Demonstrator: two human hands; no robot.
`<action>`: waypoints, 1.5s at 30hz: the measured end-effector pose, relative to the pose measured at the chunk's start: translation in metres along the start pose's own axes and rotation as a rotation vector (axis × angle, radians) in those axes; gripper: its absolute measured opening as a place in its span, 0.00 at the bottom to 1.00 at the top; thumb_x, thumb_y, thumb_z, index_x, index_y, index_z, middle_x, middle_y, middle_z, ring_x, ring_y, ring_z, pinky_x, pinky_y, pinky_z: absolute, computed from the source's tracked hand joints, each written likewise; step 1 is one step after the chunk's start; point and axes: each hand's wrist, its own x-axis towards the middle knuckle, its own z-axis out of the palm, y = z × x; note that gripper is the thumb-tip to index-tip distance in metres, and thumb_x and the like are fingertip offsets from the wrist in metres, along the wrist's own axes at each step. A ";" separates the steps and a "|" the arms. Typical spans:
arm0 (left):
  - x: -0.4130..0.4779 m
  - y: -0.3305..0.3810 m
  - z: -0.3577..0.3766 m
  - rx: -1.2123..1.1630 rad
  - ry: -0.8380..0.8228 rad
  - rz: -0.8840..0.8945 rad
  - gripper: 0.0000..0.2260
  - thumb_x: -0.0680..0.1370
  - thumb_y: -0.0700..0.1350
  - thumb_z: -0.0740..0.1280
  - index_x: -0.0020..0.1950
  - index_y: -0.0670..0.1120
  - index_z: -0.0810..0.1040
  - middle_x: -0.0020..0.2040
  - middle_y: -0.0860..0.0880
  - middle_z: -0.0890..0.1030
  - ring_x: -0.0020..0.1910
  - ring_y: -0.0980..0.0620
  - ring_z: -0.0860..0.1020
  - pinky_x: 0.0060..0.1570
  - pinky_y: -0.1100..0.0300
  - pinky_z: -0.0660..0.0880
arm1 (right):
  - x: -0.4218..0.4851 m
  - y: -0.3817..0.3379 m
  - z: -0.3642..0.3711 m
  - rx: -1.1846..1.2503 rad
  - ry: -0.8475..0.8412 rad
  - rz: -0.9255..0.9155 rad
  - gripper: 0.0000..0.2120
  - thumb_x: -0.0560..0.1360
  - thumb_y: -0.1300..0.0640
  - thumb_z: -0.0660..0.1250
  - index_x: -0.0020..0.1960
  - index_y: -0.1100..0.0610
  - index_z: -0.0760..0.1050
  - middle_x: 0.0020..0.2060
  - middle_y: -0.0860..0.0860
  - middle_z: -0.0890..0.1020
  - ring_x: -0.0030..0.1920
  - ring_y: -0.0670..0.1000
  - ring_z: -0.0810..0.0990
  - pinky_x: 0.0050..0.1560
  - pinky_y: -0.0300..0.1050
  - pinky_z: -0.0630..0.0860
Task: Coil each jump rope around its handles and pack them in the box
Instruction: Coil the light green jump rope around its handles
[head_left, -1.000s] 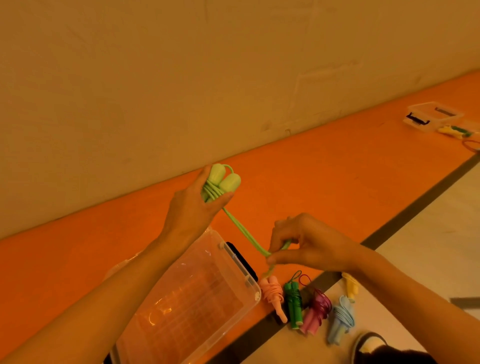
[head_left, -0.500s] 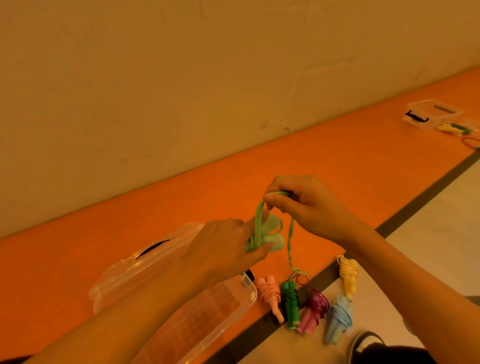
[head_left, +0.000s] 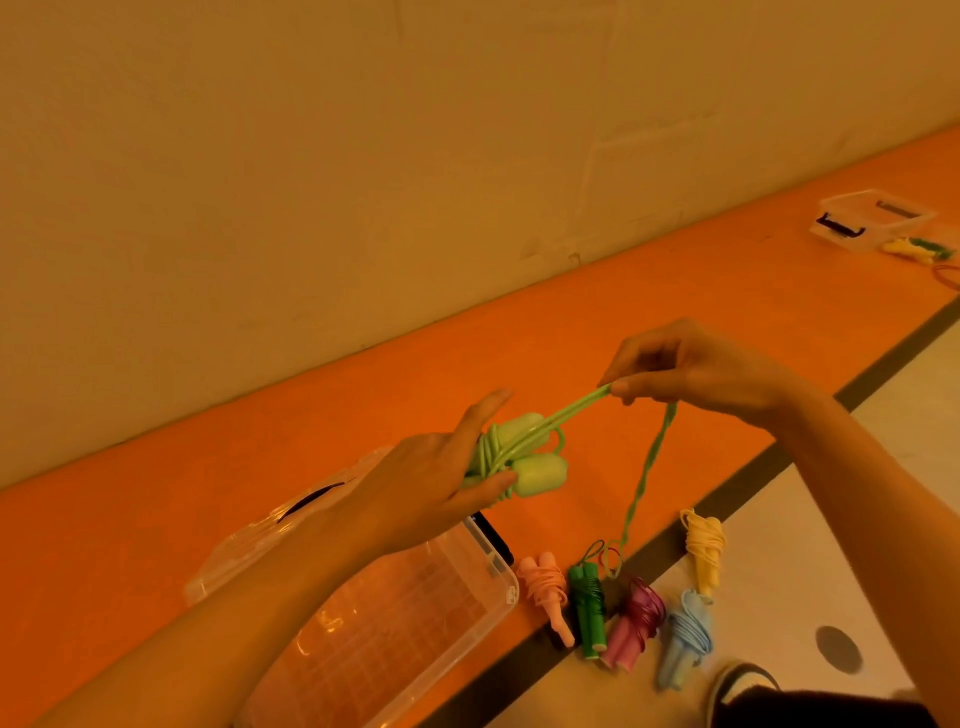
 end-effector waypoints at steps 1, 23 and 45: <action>0.000 0.000 -0.002 0.011 -0.002 0.008 0.34 0.77 0.72 0.48 0.76 0.67 0.33 0.41 0.52 0.79 0.31 0.55 0.74 0.29 0.54 0.70 | -0.001 0.001 -0.002 -0.056 -0.008 0.011 0.08 0.73 0.53 0.70 0.46 0.58 0.84 0.36 0.53 0.84 0.34 0.45 0.76 0.34 0.38 0.69; -0.005 0.036 0.008 0.353 -0.067 0.356 0.30 0.81 0.66 0.51 0.80 0.62 0.43 0.52 0.48 0.78 0.29 0.54 0.73 0.24 0.62 0.70 | 0.043 0.021 0.064 -0.141 0.224 0.058 0.15 0.78 0.49 0.68 0.40 0.59 0.81 0.29 0.56 0.70 0.26 0.44 0.64 0.29 0.39 0.61; -0.006 0.015 -0.012 0.391 0.062 0.475 0.32 0.80 0.64 0.59 0.80 0.58 0.52 0.43 0.52 0.75 0.27 0.57 0.67 0.20 0.64 0.65 | 0.030 0.038 0.021 0.022 0.504 0.124 0.13 0.75 0.51 0.72 0.45 0.62 0.79 0.33 0.55 0.70 0.32 0.50 0.65 0.33 0.47 0.61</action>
